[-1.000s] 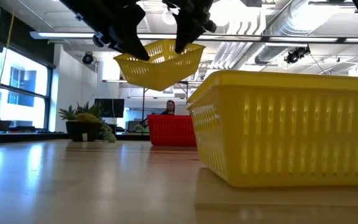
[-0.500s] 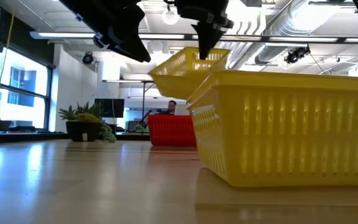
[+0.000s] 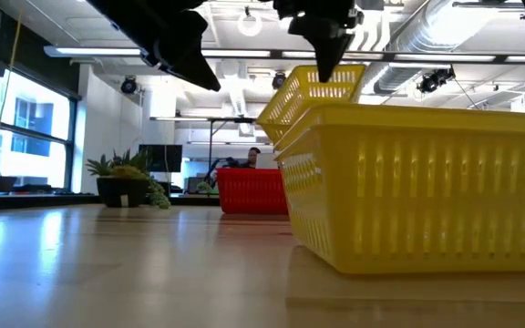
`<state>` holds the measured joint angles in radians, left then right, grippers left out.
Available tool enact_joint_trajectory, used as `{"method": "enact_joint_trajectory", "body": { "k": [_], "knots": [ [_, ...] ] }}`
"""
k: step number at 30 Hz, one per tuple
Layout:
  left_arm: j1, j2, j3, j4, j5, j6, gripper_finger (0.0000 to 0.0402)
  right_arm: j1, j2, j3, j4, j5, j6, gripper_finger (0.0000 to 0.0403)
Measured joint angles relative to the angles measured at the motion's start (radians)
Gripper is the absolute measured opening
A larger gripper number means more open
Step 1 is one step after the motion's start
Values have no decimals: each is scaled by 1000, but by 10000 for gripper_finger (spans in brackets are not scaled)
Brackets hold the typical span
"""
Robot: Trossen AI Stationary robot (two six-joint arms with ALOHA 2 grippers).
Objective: Stack baskets by color
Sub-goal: Stack the yellow basket on top of the yellow baskets
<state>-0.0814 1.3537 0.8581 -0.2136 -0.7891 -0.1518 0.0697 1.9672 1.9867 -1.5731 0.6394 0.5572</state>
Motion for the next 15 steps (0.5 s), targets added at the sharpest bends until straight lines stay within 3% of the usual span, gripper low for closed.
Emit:
{"method": "enact_joint_trajectory", "body": {
  "k": [15],
  "knots": [
    [0, 0, 0, -120, 56, -57, 145, 24, -144, -219, 1, 63, 137, 0]
  ]
}}
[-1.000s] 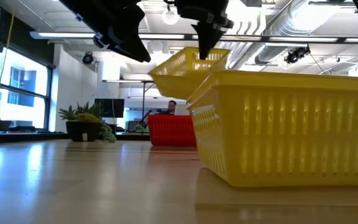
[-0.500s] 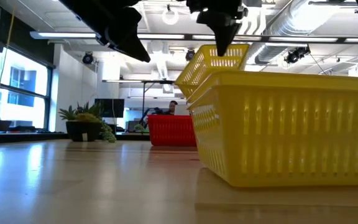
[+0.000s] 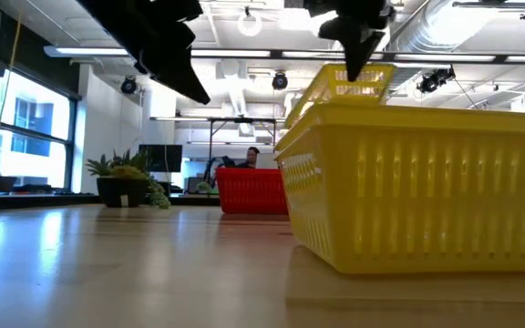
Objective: Stack baskets by color
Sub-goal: Stack the yellow basket on top of the yellow baskets
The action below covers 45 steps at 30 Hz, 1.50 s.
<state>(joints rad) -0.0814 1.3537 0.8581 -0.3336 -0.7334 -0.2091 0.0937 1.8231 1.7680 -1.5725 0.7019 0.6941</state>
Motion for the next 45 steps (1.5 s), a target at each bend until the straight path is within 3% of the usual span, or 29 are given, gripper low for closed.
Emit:
{"method": "enact_joint_trajectory", "body": {
  "k": [6, 15, 24, 38, 45],
  "knots": [
    [0, 0, 0, -45, 0, -34, 145, 7, -131, -144, 9, -34, 147, 0],
    [0, 0, 0, -45, -2, -34, 145, 70, -366, -374, 101, -196, 419, 0],
    [0, 0, 0, -54, -2, -31, 145, 235, -538, -579, 384, -292, 744, 0],
    [0, 0, 0, -60, -3, -32, 145, 436, -414, -622, 686, -297, 1069, 0],
    [0, 0, 0, -67, -3, -23, 145, 475, -327, -622, 791, -374, 1196, 0]
  ]
}}
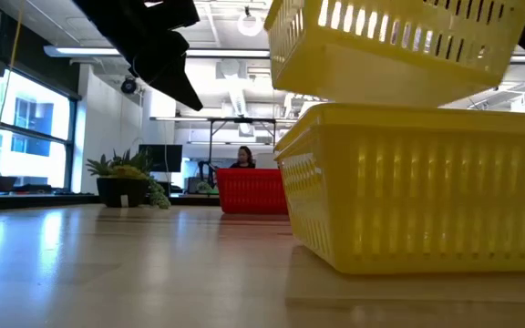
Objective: Stack baskets by color
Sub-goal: Stack the yellow basket on top of the yellow baskets
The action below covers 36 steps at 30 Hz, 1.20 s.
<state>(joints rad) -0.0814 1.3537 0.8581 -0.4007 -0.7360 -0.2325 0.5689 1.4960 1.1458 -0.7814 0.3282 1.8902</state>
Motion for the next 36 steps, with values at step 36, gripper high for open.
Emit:
{"method": "enact_joint_trajectory", "body": {
  "k": [36],
  "knots": [
    [1, 0, 0, -32, 0, 53, 145, 92, 142, 1, -42, -52, 302, 7]
  ]
}}
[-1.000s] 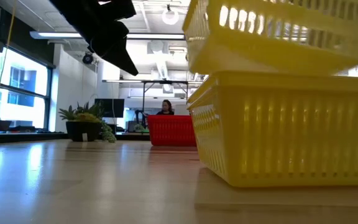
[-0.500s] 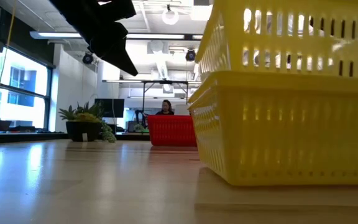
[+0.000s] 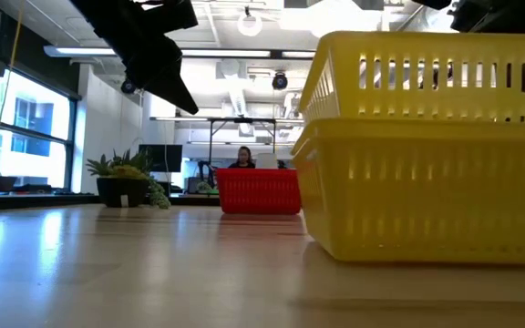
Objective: Stack baskets by color
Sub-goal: Stack the yellow basket on top of the yellow baskets, then move the yellow baskets to the top right of the table
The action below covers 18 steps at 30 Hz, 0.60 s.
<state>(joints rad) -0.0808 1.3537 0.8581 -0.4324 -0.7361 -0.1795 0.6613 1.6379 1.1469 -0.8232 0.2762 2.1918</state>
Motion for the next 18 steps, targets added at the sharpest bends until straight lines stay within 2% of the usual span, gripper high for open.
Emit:
{"method": "enact_joint_trajectory", "body": {
  "k": [12, 18],
  "knots": [
    [0, 0, 0, -15, 0, -2, 145, 0, 0, 0, -52, 8, 0, 80],
    [0, 0, 0, -15, 0, -3, 145, -1, -11, 0, -53, 15, -30, 92]
  ]
}}
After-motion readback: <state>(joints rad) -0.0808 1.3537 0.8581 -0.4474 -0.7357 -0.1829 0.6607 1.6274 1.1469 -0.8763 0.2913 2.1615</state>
